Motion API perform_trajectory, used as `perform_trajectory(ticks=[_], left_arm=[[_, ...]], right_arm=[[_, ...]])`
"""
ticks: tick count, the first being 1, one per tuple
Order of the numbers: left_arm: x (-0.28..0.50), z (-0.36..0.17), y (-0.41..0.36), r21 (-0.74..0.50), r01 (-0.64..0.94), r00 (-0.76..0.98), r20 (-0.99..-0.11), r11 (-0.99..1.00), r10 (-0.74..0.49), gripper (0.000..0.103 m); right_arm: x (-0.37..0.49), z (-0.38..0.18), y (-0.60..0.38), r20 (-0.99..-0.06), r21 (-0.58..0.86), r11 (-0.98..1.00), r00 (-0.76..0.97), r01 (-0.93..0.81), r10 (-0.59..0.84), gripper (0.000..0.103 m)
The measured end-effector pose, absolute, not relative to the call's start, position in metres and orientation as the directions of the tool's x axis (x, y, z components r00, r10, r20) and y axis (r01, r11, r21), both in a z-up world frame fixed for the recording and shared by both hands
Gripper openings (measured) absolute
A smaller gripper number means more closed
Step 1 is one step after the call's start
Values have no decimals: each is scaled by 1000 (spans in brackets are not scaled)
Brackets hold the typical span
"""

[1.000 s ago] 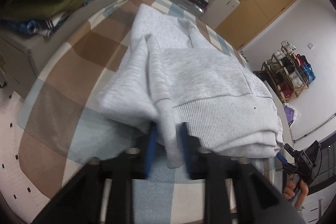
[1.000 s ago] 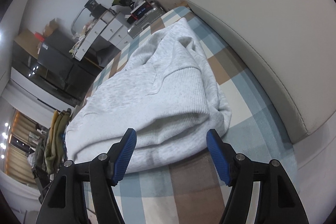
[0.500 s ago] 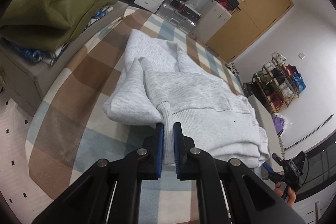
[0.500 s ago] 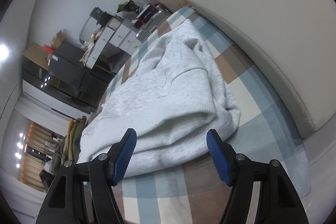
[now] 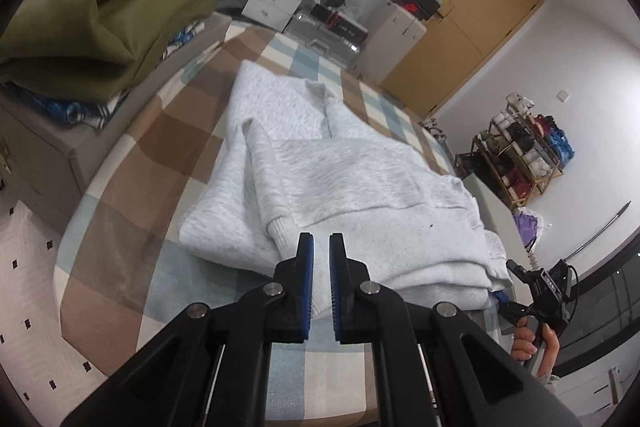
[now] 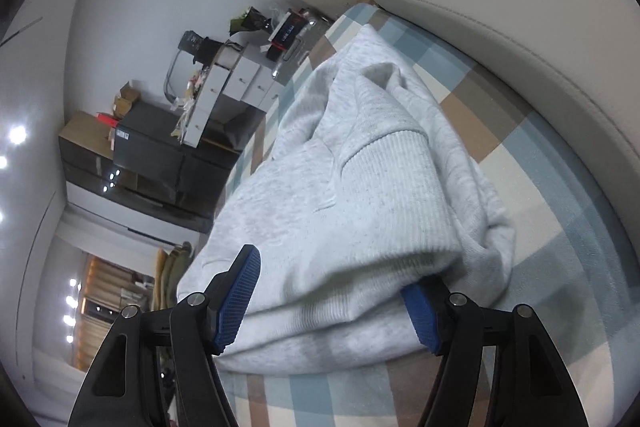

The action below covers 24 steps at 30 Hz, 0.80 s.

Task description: Fold large clothes

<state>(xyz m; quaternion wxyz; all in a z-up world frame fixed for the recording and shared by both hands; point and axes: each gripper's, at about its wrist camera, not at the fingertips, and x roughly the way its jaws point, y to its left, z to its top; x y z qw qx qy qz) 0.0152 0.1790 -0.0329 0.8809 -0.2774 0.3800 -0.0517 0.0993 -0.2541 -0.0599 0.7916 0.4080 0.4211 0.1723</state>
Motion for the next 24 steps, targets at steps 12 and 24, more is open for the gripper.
perform_trajectory(ticks=[12,24], left_arm=[[8,-44,185,-572,-103,666,-648,814,-371,51],[41,-24,167,-541,-53,736,-590,840,-333,1]], right_arm=[[97,-60,-244,-561,754,655,566,48,604,70],[112,-37,-231,-551,720,693,593,-16,587,7]])
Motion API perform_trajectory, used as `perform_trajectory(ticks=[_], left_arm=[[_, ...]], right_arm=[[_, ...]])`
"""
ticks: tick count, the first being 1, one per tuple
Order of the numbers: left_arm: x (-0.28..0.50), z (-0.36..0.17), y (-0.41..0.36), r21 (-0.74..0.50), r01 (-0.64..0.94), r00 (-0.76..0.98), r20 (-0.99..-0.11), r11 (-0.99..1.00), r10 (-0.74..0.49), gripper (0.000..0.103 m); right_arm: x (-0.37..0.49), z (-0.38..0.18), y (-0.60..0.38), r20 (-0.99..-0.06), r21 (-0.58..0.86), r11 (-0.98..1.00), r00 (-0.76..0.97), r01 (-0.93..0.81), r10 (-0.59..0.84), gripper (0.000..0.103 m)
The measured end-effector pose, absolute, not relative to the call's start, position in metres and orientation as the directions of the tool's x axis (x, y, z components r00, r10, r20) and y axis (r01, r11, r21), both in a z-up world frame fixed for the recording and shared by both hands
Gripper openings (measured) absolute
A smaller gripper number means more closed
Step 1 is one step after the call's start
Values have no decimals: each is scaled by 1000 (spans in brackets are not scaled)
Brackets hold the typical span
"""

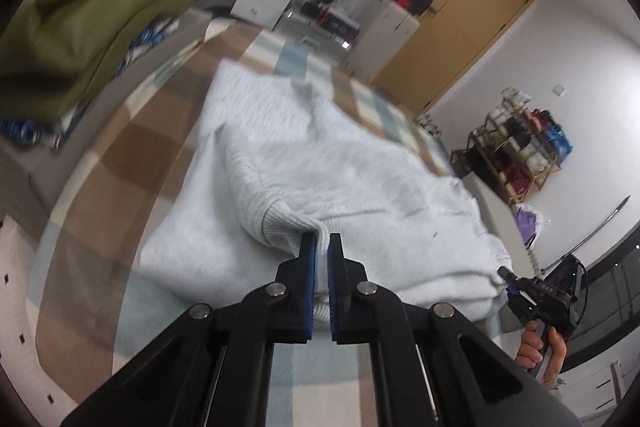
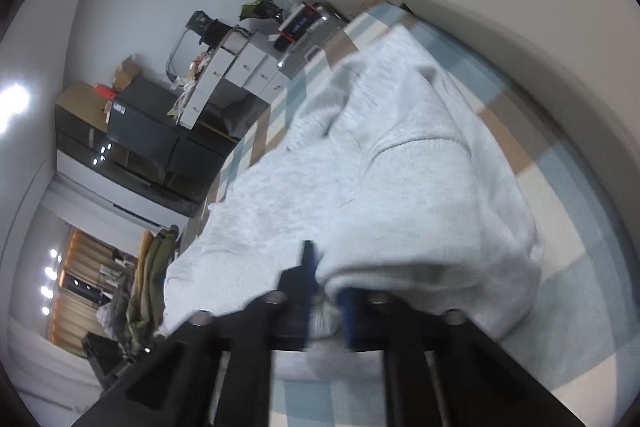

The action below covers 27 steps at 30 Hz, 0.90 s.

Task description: Fold large clothes

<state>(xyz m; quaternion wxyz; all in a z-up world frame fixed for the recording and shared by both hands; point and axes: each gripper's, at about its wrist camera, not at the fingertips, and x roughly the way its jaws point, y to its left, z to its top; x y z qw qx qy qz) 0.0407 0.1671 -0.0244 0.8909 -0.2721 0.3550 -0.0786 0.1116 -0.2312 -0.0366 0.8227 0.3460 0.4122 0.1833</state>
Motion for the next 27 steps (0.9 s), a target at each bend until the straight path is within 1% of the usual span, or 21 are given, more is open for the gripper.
perform_trajectory(ticks=[2,5,8,10,11,12,13,14,15,16,17,18,19,21,22,23,25,27], left_arm=[[46,-12,172,-561,-26,763,-546,828,-346,1],[64,5,181,-574,8,799,-489,819,-350,1],[96,22,188,-542,27,832,-454,840,-320,1],[122,26,195,-541,25,841,-444,841,-310,1],[134,26,197,-542,19,842,-445,840,-305,1],[151,26,199,-537,13,838,-454,844,-301,1],[168,25,202,-528,-12,840,-466,849,-279,1],[177,21,204,-518,-27,841,-474,855,-261,2],[196,15,205,-500,-55,830,-503,864,-239,3],[206,8,206,-481,-86,810,-544,872,-220,10],[218,-1,206,-443,-151,767,-616,884,-178,21],[223,-11,207,-397,-224,725,-678,890,-120,23],[222,-17,207,-383,-235,714,-692,893,-109,24],[208,-23,205,-350,-211,709,-697,912,-104,32],[200,-26,202,-322,-207,702,-707,924,-89,43],[189,-31,197,-287,-189,694,-715,939,-79,47],[173,-39,190,-244,-149,685,-724,958,-78,47],[165,-45,188,-206,-147,662,-747,967,-58,47]], right_arm=[[119,-17,-232,-506,724,687,626,-67,594,6],[143,9,-234,-467,726,679,646,-109,603,6],[174,30,-230,-458,710,694,667,-124,588,6],[200,39,-224,-469,701,705,675,-107,569,6],[217,40,-221,-478,704,705,676,-86,561,9],[231,39,-218,-490,705,706,678,-60,547,11],[248,36,-214,-520,688,725,682,-21,514,20],[264,34,-209,-551,654,757,694,14,463,42],[275,32,-206,-570,621,783,705,33,422,54],[284,29,-203,-595,577,815,714,61,368,60],[287,27,-200,-628,543,834,705,95,329,60],[287,25,-199,-645,534,839,692,106,324,60],[281,24,-198,-634,546,835,688,73,354,60],[269,25,-199,-643,497,868,681,22,351,64],[258,24,-198,-665,434,901,676,6,317,66],[249,21,-199,-684,381,924,670,-10,289,67],[238,13,-206,-713,295,955,659,-28,239,68],[233,2,-216,-738,257,966,645,-2,198,68]])
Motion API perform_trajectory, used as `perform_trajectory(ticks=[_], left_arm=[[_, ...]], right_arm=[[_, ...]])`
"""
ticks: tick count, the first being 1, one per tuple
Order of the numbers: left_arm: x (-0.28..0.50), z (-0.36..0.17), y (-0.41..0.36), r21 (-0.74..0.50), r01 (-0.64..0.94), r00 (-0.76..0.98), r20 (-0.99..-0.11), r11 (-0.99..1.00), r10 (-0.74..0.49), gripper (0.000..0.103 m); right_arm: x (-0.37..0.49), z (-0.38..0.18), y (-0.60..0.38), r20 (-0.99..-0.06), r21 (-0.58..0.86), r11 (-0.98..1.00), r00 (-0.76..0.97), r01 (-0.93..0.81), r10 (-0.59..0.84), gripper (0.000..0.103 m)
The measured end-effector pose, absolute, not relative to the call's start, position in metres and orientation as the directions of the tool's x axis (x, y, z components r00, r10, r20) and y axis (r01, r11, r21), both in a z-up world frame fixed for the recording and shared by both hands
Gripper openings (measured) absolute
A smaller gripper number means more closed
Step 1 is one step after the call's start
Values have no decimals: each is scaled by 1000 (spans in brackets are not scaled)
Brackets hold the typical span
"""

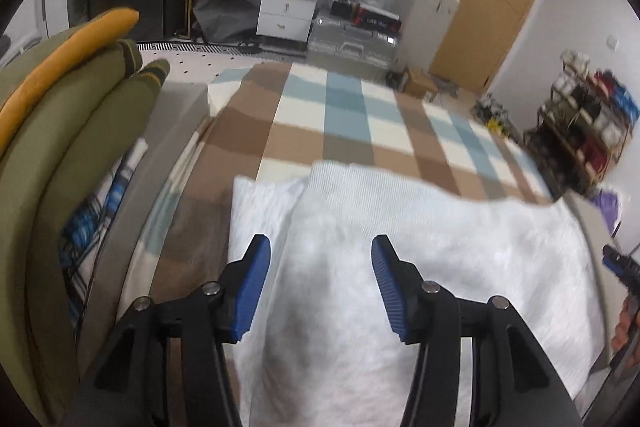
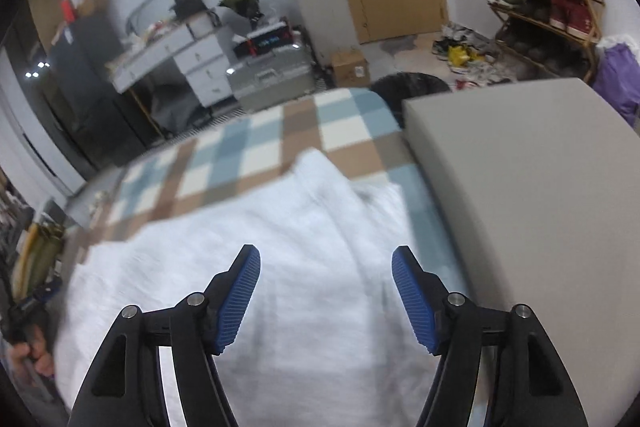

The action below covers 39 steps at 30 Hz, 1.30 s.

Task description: Fold large clothes

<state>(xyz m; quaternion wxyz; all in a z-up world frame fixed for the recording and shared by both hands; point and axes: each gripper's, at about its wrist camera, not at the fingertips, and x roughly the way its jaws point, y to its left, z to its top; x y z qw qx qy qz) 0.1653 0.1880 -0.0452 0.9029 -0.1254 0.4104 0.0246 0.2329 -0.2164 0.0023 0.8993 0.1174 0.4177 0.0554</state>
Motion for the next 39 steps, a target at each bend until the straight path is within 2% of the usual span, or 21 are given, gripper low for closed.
perform_trajectory(ticks=[6,7,8,9,10,11,13,16,18,19,20,21,24,26,27,29,32,34,39], left_arm=[[170,-50,189,-158,-204,604,-797,966,-3,47],[173,-51,188,-152,-206,600,-800,967,3,47],[175,-53,187,-145,-212,597,-802,966,10,47],[173,-56,189,-142,-217,595,-804,966,16,47],[172,-58,191,-140,-224,592,-805,964,21,47],[173,-61,193,-139,-233,588,-809,962,25,47],[170,-65,197,-150,-246,582,-813,958,22,47],[168,-62,194,-156,-251,592,-806,955,24,47],[161,-51,186,-151,-235,615,-788,960,27,47],[157,-44,181,-148,-220,628,-778,964,24,47],[152,-36,173,-147,-198,642,-767,969,15,47],[146,-28,165,-148,-172,655,-755,974,2,47],[130,-7,132,-164,-75,696,-715,984,-66,47],[124,-2,106,-171,6,704,-699,985,-125,49],[121,-2,89,-178,53,700,-695,983,-164,51],[121,-8,67,-186,123,683,-697,975,-219,54],[125,-23,41,-141,171,653,-725,975,-219,54],[126,-30,32,-104,169,640,-745,980,-190,54],[123,-33,37,-114,175,640,-741,978,-202,54]], right_arm=[[250,-25,-229,-780,283,958,593,47,201,66],[253,-31,-227,-789,274,960,584,54,192,52],[254,-36,-226,-799,258,965,574,55,180,21],[252,-36,-225,-805,238,969,572,63,160,4],[247,-33,-225,-788,256,965,589,51,177,5],[236,-23,-229,-734,303,953,643,25,217,5],[222,-9,-237,-696,299,953,693,42,188,5],[223,-18,-250,-758,277,954,637,119,140,6],[220,-21,-245,-790,216,968,606,130,95,12],[212,-15,-241,-773,201,972,630,124,79,19],[202,-8,-238,-753,206,973,652,104,90,34],[195,-1,-235,-737,220,972,667,82,110,42],[166,22,-215,-673,260,965,714,-17,194,49],[149,31,-192,-646,290,950,709,-114,282,68],[147,31,-182,-641,303,942,700,-145,314,70],[141,29,-153,-650,320,917,649,-239,396,71],[136,22,-125,-662,286,908,621,-308,419,71],[134,16,-114,-679,269,908,605,-322,416,71],[133,4,-109,-710,281,911,572,-303,410,71]])
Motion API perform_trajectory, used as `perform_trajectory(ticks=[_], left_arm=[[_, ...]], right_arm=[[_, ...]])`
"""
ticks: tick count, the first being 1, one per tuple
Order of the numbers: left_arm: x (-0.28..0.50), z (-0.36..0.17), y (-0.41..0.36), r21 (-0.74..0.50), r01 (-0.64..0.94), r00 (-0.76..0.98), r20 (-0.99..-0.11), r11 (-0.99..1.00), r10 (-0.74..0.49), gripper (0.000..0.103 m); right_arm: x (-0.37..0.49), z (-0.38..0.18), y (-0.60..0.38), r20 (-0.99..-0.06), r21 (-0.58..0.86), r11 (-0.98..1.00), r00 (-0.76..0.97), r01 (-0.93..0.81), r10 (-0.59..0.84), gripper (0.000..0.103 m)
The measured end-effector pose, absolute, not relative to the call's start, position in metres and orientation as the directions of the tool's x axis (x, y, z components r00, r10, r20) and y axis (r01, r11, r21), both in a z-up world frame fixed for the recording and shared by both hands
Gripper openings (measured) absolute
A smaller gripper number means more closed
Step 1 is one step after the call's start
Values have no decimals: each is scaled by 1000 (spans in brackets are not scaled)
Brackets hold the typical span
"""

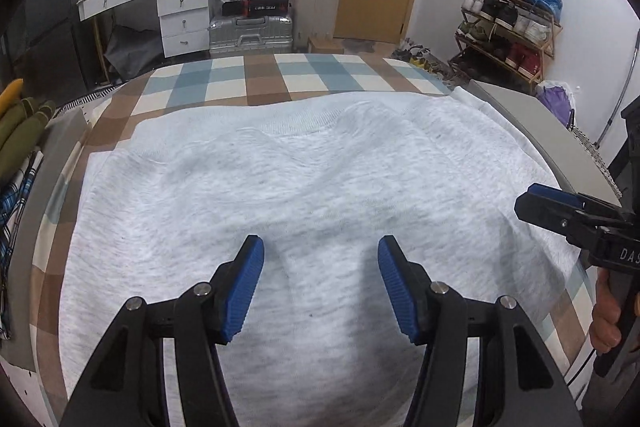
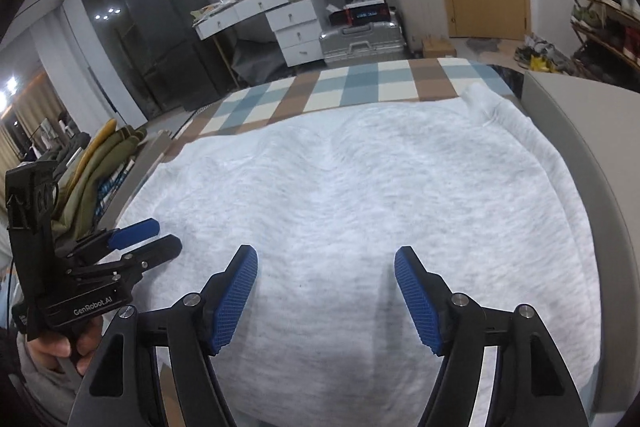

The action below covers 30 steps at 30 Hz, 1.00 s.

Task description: Fold large clothes

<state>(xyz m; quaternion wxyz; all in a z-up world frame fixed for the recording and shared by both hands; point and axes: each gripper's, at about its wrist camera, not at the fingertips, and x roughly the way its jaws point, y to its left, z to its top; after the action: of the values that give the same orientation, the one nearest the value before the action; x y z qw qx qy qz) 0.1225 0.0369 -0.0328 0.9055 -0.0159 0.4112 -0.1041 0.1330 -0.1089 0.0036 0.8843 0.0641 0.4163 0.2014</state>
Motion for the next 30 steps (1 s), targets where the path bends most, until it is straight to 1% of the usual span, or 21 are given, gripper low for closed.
perform_trajectory(ticks=[2,4,9,11,16,24,26,30], left_arm=[[119,-38,36,-121,173,636,-744,977,-205,56],[120,-46,36,-122,175,630,-749,977,-206,57],[116,-51,36,-127,191,627,-747,973,-221,59],[115,-51,36,-132,192,630,-743,973,-225,59],[113,-53,33,-112,199,636,-741,974,-215,59],[109,-59,31,-98,190,670,-715,977,-202,60],[108,-60,30,-89,189,675,-711,978,-195,61],[109,-61,29,-76,188,679,-710,979,-185,62]], right_arm=[[128,4,-104,-710,270,913,578,-305,403,72],[124,2,-97,-708,271,905,569,-328,418,74],[127,-27,-78,-781,170,933,534,-317,324,77],[125,-31,-75,-772,162,931,546,-326,326,86],[122,-40,-64,-767,125,934,564,-336,305,97],[115,-42,-65,-748,119,937,591,-329,302,98],[114,-43,-65,-752,125,934,582,-335,310,103],[110,-44,-67,-765,124,929,562,-349,313,103]])
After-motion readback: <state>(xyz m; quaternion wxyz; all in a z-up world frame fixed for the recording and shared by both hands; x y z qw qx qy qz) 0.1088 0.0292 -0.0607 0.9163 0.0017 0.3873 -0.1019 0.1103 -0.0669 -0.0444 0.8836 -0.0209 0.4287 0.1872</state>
